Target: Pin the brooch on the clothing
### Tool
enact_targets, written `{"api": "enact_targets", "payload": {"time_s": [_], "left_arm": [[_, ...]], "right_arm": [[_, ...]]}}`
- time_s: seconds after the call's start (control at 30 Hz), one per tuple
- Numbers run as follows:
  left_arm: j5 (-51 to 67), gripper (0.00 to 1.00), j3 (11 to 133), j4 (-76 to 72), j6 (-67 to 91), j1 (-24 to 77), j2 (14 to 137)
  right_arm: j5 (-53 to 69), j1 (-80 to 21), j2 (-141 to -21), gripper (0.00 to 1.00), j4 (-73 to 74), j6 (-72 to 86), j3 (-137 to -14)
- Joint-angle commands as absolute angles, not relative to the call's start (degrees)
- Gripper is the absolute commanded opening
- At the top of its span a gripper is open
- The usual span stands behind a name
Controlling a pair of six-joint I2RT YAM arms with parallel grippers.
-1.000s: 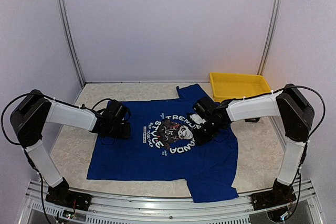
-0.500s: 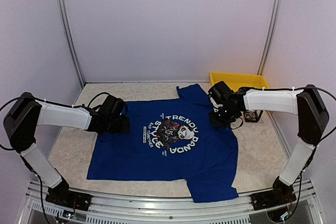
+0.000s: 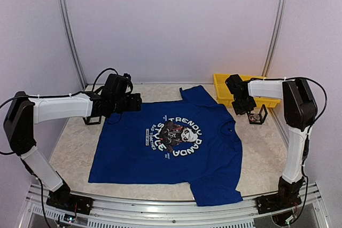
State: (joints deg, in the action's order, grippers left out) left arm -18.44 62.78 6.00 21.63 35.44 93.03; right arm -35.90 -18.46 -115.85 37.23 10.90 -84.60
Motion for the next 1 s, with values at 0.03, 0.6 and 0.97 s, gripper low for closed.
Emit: {"api": "enact_targets", "payload": {"time_s": [0.03,0.6,0.97], "left_arm": [[-17.3,0.75,64.9,8.0,19.8,35.0,96.4],[-16.6,0.75,65.0,8.5,19.8,34.2,97.9],[-16.7,0.75,64.7,8.5,19.7,33.9,98.0]], "right_arm": [[-42.6,-16.7,-118.6,0.25,38.9,6.2,-87.1],[-40.1,-12.8,-121.3,0.24,35.7,3.8,-85.2],[-40.0,-12.2,-122.5,0.21,34.9,3.5,-84.0]]}}
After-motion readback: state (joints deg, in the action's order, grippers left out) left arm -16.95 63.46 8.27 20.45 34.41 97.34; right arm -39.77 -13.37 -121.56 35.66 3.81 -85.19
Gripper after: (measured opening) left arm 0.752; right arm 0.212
